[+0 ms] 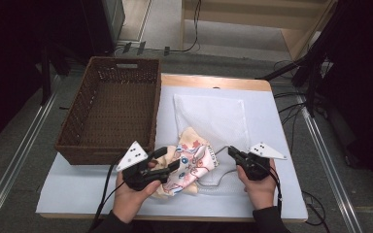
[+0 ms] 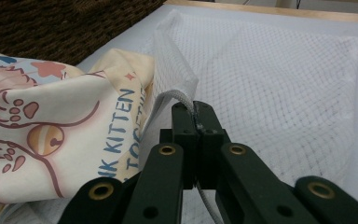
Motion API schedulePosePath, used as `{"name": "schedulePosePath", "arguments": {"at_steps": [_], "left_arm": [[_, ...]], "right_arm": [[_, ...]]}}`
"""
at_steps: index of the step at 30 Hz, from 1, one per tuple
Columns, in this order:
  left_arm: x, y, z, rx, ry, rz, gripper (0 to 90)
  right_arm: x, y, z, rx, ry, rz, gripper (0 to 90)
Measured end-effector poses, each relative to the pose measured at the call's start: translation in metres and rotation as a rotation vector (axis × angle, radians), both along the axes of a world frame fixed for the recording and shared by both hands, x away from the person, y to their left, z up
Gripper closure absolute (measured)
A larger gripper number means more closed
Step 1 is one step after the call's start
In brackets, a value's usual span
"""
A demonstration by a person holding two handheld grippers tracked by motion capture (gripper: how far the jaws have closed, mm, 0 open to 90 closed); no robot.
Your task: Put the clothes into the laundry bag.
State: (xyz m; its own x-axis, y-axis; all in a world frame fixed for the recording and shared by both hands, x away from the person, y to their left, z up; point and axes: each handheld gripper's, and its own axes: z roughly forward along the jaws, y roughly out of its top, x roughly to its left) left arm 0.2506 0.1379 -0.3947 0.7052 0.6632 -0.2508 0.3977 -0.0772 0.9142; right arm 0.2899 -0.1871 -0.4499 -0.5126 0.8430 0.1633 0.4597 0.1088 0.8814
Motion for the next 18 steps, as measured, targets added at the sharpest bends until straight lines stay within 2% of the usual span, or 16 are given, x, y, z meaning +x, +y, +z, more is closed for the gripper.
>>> {"name": "schedulePosePath", "arguments": {"at_steps": [2,4,6,9,11,13,15,18], "left_arm": [[0.011,-0.016,0.002,0.051,0.009,-0.004,38.0],[0.022,-0.03,-0.001,0.067,0.013,-0.016,37.0],[0.033,-0.043,-0.012,0.114,0.031,-0.015,34.9],[0.047,-0.057,-0.037,0.207,0.074,-0.008,34.6],[0.055,-0.062,-0.056,0.262,0.14,-0.011,29.2],[0.061,-0.063,-0.069,0.322,0.181,0.0,24.9],[0.065,-0.061,-0.068,0.304,0.216,-0.004,22.8],[0.066,-0.064,-0.069,0.381,0.221,-0.039,14.5]], "right_arm": [[0.0,0.001,0.0,0.001,-0.003,0.004,90.0],[0.0,0.001,0.0,0.002,0.001,0.006,90.0],[0.0,0.002,-0.001,-0.004,0.001,0.009,90.0],[-0.001,0.001,-0.001,-0.007,-0.001,0.014,90.0],[-0.002,0.001,-0.001,-0.009,0.001,0.015,90.0],[-0.002,0.001,-0.002,-0.009,0.003,0.016,90.0],[-0.002,0.001,-0.001,-0.009,0.003,0.018,90.0],[-0.001,0.003,-0.001,-0.006,0.003,0.017,90.0]]}}
